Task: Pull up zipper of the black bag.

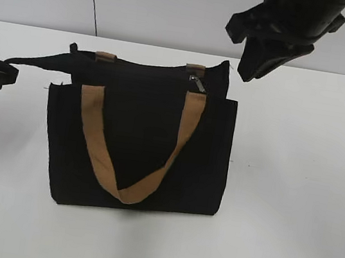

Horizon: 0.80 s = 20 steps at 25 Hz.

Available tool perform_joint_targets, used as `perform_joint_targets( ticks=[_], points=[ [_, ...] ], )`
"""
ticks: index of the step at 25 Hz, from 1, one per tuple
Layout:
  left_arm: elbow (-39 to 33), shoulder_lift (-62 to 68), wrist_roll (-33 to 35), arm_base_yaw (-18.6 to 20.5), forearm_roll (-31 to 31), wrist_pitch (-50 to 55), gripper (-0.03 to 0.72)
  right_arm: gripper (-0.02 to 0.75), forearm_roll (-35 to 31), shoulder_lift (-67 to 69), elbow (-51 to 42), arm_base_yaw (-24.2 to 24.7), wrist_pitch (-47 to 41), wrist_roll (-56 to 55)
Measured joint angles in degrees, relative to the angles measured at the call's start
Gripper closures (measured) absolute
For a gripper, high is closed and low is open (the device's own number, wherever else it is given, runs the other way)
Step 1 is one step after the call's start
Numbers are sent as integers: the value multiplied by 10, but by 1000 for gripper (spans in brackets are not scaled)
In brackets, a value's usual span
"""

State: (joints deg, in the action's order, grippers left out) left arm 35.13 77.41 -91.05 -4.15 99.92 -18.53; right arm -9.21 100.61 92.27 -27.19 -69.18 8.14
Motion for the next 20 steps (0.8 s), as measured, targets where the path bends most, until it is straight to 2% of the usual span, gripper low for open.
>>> perform_joint_targets(
  ticks=[2, 4, 6, 8, 14, 16, 20],
  points=[
    [0, 0, 0, 1, 0, 3, 322, 468, -12, -1, 0, 2, -2, 20],
    [0, 0, 0, 1, 0, 3, 192, 314, -22, -3, 0, 2, -2, 32],
    [0, 0, -5, 1, 0, -1, 126, 216, -27, -11, 0, 2, -3, 42],
    [0, -1, -16, 1, 0, -6, 120, 174, -29, -24, 0, 2, -3, 51],
    [0, -50, -28, -7, 0, 18, 160, 155, -18, -82, 0, 2, -3, 60],
    [0, -78, -39, -25, 0, 53, 172, 153, -14, -99, 0, 2, -4, 60],
    [0, -107, -45, -88, 0, 185, 180, 151, -10, -123, -1, 2, -5, 55]
  ],
)
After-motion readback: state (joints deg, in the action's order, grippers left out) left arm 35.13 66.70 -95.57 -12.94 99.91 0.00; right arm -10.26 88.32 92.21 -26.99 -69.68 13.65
